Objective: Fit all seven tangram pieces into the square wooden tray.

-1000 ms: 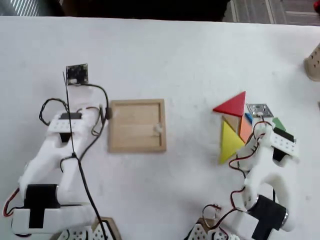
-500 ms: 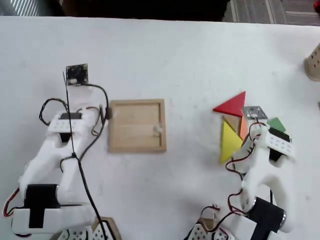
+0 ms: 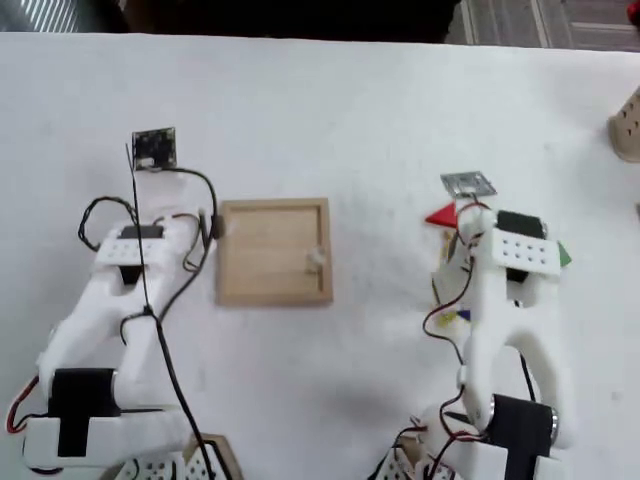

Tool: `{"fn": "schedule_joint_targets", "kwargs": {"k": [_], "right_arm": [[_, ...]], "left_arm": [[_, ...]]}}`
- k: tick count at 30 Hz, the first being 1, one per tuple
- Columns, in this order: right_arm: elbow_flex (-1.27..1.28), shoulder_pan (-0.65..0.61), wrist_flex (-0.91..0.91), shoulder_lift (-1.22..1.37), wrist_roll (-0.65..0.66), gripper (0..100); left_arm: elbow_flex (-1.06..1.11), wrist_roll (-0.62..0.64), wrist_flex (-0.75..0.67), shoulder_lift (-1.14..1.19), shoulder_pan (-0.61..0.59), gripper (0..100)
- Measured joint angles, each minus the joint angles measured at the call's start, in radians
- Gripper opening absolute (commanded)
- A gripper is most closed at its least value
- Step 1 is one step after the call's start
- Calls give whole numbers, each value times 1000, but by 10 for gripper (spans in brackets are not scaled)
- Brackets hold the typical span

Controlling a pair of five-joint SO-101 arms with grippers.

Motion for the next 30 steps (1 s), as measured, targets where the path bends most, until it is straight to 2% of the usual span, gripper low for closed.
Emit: {"fn": "schedule_joint_targets", "kwargs": {"k": [13,16,24,30], "right_arm": [[-264,-408,72,0,-304,170],[-339,-511,72,38,-359,170],[-671,-692,72,404,-417,170],[-852,-755,72,617,-417,175]], "left_arm": [[-14,0,0,8,-31,247],[-44,49,3,9,-60,246],[-72,167,14,9,-164,248],[-75,233,14,9,-216,248]]}}
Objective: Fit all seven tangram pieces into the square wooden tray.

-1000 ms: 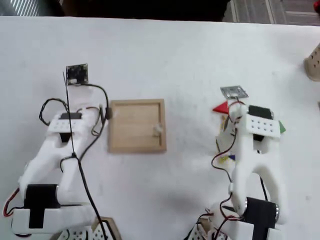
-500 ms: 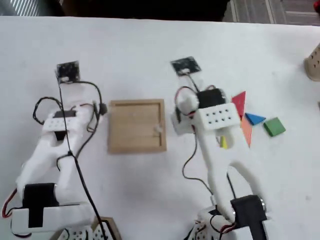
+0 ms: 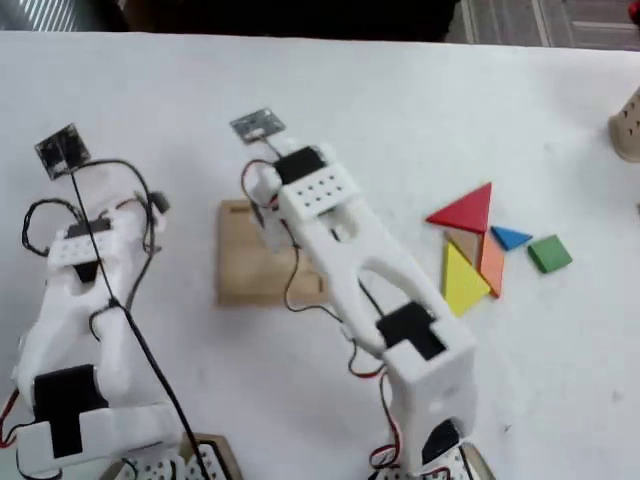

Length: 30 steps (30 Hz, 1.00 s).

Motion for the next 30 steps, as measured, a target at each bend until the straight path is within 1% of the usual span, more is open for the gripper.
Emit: {"fn": "schedule_joint_targets", "kwargs": {"k": [2,7,14,15,17,22,24,26,27,30], "right_arm": [[-40,-2,0,41,15,200],[-120,-3,3,121,44,307],[-169,-52,49,170,86,313],[-180,-55,66,166,86,303],[-196,-51,117,141,86,248],[-189,18,189,52,86,5],[-150,46,176,52,78,37],[-107,69,121,66,75,12],[-92,80,91,77,75,19],[-77,94,20,107,127,17]], "left_arm": [[-8,3,0,5,-2,248],[-9,5,0,5,-2,248],[-9,5,0,5,-2,248],[-9,5,0,5,-2,248],[-9,5,0,5,-2,248],[-9,5,0,5,0,248],[-9,5,0,5,2,246],[-9,5,0,5,3,246],[-9,5,0,5,5,246],[-9,5,0,5,6,245]]}}
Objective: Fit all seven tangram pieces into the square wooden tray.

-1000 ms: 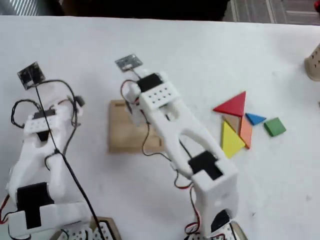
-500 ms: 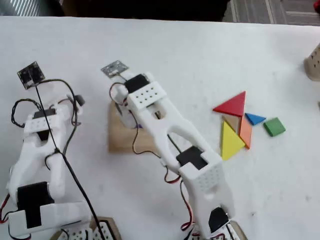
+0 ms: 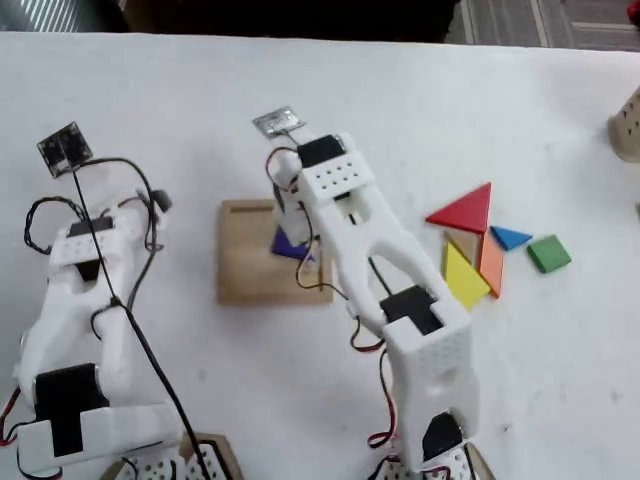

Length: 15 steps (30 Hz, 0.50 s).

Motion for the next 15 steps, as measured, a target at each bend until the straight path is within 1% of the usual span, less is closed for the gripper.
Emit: {"fn": "schedule_joint_targets", "kwargs": {"k": [3,10,12,15], "right_arm": [[0,-2,-43,3,32,17],[57,31,-86,34,43,17],[68,29,-92,51,43,17],[74,26,-95,80,46,18]], "left_arm": [[0,0,0,0,3,245],[0,0,0,0,3,243],[0,-5,0,0,3,212],[0,-58,0,0,15,112]]}}
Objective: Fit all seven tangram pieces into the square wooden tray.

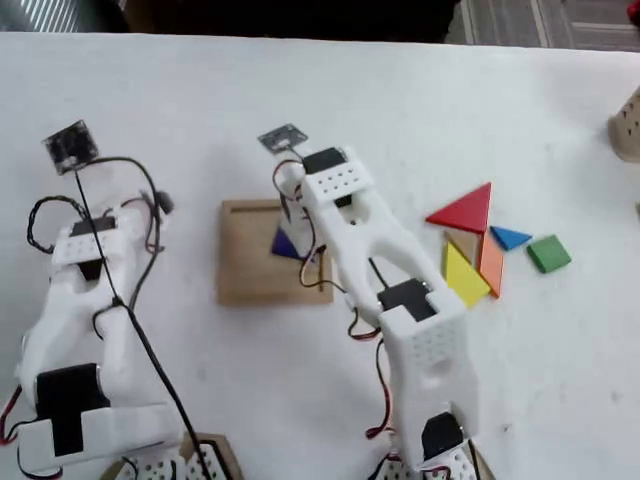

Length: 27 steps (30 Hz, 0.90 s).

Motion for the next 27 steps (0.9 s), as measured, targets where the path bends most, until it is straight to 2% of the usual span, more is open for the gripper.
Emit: {"fn": "schedule_joint_targets", "kwargs": {"k": [3,14,19,27], "right_arm": [[0,-18,0,15,-2,18],[0,-115,64,21,0,18],[69,-123,78,-58,0,18],[198,-64,-112,-110,-2,18]], "left_arm": [[0,-43,0,0,20,39],[0,-57,0,0,23,35],[0,-57,0,0,23,35],[0,-57,0,0,23,35]]}}
